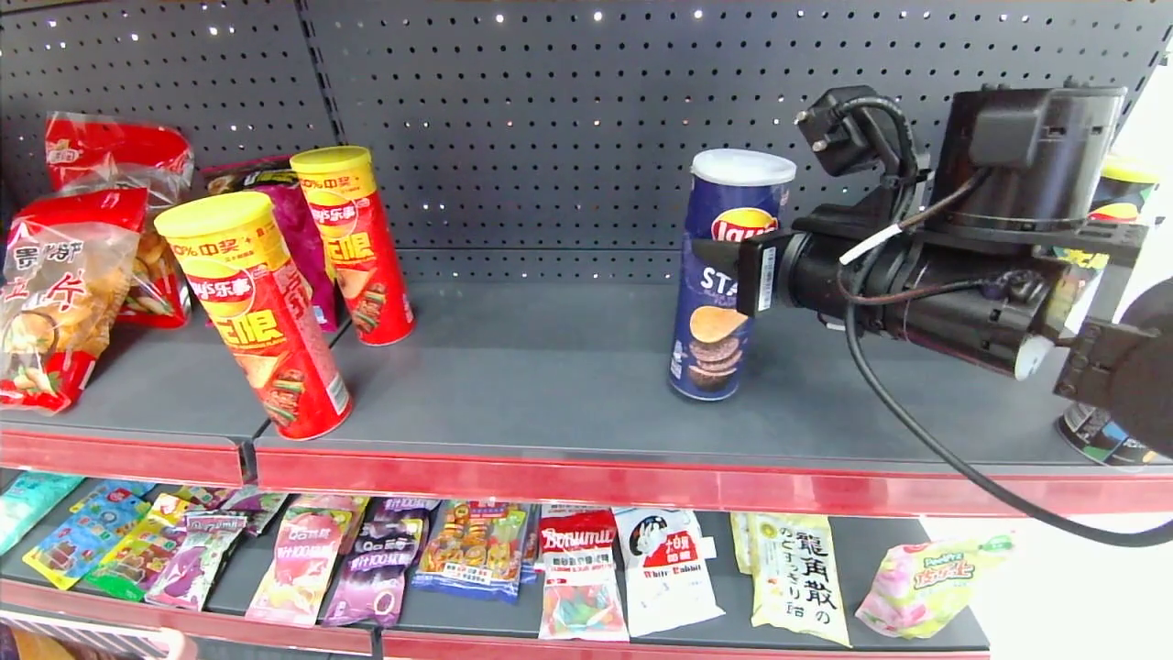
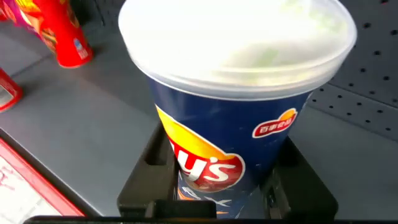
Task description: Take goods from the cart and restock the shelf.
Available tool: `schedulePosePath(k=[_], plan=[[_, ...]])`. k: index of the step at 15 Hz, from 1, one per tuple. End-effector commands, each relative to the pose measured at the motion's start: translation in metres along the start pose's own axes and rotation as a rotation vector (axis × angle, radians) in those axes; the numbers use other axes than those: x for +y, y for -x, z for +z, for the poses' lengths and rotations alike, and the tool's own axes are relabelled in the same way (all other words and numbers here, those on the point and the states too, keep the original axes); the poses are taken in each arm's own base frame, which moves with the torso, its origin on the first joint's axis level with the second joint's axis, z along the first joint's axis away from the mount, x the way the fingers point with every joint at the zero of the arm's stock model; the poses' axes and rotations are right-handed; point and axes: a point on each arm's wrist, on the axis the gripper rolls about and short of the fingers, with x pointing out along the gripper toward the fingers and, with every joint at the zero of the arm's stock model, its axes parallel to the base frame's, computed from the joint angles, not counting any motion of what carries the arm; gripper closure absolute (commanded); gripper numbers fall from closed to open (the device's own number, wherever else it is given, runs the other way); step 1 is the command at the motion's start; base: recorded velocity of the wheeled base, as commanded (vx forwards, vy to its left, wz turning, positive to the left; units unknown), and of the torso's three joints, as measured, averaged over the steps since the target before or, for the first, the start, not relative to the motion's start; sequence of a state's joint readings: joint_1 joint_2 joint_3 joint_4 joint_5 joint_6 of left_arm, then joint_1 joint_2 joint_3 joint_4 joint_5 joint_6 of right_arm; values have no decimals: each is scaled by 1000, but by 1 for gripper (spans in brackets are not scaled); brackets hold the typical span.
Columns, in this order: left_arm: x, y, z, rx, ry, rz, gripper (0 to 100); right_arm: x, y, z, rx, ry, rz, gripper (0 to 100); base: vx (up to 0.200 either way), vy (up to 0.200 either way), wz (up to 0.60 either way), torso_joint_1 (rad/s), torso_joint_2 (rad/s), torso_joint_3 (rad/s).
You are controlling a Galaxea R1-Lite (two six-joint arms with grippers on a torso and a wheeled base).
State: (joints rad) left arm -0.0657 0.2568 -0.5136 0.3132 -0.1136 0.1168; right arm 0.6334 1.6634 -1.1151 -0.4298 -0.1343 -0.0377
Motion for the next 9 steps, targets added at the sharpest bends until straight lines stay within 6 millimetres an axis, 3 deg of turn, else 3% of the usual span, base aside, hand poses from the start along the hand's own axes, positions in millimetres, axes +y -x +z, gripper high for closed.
schedulePosePath(k=[1, 5, 9], plan=[[0, 0, 0, 2, 0, 0, 100, 8, 8, -6, -2, 6, 24, 100, 0, 0, 0, 0, 0, 0], [0, 0, 0, 2, 0, 0, 100, 23, 11, -18, 36, 17, 28, 100, 0, 0, 0, 0, 0, 0], [0, 0, 0, 2, 0, -2, 100, 33, 13, -18, 34, 21, 52, 100, 0, 0, 0, 0, 0, 0]])
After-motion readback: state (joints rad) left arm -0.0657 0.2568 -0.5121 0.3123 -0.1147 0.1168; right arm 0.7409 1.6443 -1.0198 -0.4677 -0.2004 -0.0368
